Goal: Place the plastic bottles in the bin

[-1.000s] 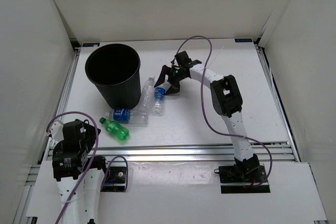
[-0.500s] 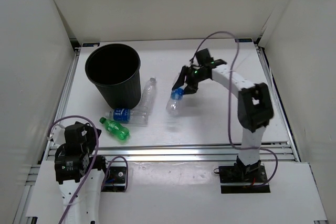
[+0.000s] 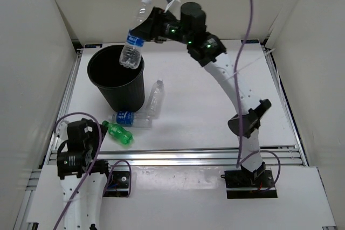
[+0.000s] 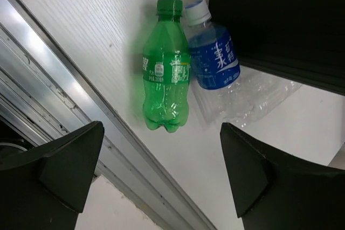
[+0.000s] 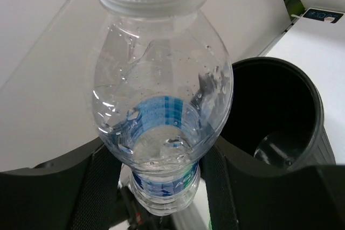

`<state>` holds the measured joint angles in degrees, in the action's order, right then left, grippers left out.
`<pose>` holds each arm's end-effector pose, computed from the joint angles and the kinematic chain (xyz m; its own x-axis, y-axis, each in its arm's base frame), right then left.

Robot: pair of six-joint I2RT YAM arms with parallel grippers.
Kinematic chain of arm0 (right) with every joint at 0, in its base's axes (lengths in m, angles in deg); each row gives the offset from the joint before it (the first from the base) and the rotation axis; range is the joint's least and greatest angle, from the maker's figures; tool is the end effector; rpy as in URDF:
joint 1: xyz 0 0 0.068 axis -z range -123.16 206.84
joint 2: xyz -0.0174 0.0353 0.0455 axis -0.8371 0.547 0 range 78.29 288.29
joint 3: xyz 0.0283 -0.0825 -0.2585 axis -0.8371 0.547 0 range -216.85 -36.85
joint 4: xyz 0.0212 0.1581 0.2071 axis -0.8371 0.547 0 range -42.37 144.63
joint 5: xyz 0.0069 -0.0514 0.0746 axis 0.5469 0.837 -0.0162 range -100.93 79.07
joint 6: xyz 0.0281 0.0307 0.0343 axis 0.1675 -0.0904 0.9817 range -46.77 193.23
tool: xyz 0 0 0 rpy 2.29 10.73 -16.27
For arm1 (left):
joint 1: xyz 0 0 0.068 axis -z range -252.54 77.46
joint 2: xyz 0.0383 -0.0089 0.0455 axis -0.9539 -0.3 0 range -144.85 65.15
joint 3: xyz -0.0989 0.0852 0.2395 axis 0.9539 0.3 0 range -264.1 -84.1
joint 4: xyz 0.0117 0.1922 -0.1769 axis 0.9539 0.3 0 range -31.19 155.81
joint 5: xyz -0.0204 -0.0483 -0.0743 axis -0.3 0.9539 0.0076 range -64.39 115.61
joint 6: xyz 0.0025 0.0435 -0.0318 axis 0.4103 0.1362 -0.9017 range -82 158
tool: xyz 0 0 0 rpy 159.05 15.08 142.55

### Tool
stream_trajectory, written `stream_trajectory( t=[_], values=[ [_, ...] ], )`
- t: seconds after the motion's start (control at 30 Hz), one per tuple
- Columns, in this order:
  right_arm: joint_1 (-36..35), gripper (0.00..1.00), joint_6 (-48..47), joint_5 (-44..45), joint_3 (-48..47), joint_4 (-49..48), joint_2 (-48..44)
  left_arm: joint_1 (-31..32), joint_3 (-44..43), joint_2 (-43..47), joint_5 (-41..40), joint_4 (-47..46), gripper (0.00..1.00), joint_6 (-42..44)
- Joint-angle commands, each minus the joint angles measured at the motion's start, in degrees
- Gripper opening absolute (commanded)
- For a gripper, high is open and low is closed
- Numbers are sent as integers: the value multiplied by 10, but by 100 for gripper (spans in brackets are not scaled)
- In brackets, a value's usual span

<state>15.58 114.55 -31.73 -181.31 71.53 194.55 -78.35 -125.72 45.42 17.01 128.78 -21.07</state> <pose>0.3160 0.2939 0.5269 -0.5403 0.3471 -0.7665 -0.7001 0.3199 0.6384 0.0486 0.0103 0.2684 -0.2094 -0.8738 -0.4390 -0.7374 0.4359 -0.5160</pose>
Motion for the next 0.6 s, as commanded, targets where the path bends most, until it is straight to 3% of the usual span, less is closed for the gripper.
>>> stream_trajectory(
  t=[0.0, 0.03, 0.17, 0.2, 0.3, 0.4, 0.47, 0.57],
  values=[
    [-33, 38, -33, 89, 1, -61, 75, 3, -14, -62, 55, -27, 100, 23],
    [-42, 40, -47, 97, -19, -68, 88, 10, -14, -72, 60, -27, 100, 35],
    [-76, 63, -120, 165, 2, -126, 92, 15, -28, -117, 74, -27, 100, 63],
    [-83, 100, -130, 165, -10, -132, 92, 15, -28, -124, 81, -33, 100, 72],
    [-94, 100, -191, 185, -56, -113, 77, 15, -28, -141, 96, -38, 100, 79],
    [-94, 100, -209, 274, 46, -160, -71, 15, -34, -148, 110, -53, 100, 73],
    [-88, 100, -209, 283, 98, -174, -145, 15, -27, -148, 118, -67, 100, 50],
    [-88, 100, -230, 283, 20, -74, -145, 15, 10, -156, 140, -95, 100, 2]
  ],
)
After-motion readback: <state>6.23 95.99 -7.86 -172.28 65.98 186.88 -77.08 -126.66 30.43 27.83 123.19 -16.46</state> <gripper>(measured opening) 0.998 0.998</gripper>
